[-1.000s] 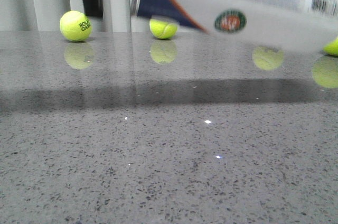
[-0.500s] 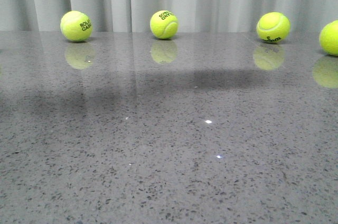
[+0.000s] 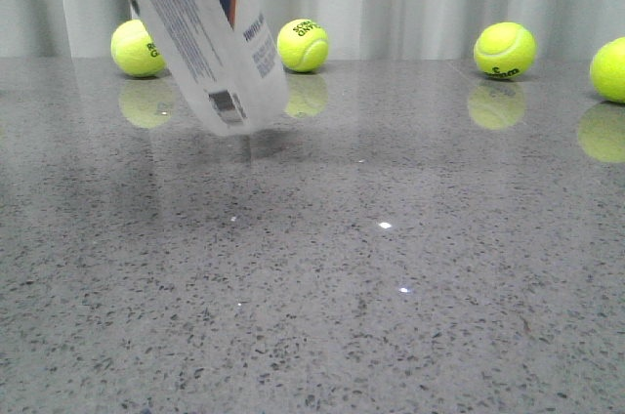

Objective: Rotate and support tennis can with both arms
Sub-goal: 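Rotate the can upright with the left gripper and set it down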

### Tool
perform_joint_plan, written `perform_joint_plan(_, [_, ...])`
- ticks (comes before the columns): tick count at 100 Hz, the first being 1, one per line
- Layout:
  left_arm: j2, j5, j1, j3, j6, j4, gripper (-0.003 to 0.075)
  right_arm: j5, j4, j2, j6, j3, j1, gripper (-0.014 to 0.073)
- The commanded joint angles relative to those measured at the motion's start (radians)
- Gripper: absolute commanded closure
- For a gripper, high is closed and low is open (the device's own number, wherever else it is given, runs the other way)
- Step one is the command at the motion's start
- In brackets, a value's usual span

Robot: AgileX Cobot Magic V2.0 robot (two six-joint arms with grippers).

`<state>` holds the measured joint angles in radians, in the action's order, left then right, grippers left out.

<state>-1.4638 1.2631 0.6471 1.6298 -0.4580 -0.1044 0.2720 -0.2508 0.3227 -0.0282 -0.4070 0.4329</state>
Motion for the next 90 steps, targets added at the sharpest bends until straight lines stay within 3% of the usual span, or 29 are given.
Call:
perform_joint_plan(1, [0.017,0.014,0.021,0.034,0.014,-0.006,0.0738,-0.084,-0.006,0.006,-0.009,-0.025,-0.006,0.0662])
perform_joint_plan(23, [0.014,0.014,0.021,0.041,0.013,-0.010,0.0710,-0.084,-0.006,0.006,-0.009,-0.025,-0.006,0.0662])
perform_joint_plan(54, [0.012,-0.006,0.016,0.073,0.018,-0.014,0.0371,-0.084,-0.006,0.006,-0.009,-0.025,-0.006,0.0662])
perform_joint_plan(90, [-0.058,-0.017,0.016,0.158,0.018,-0.134,0.0362,-0.084,-0.006,0.006,-0.009,-0.025,-0.006,0.0662])
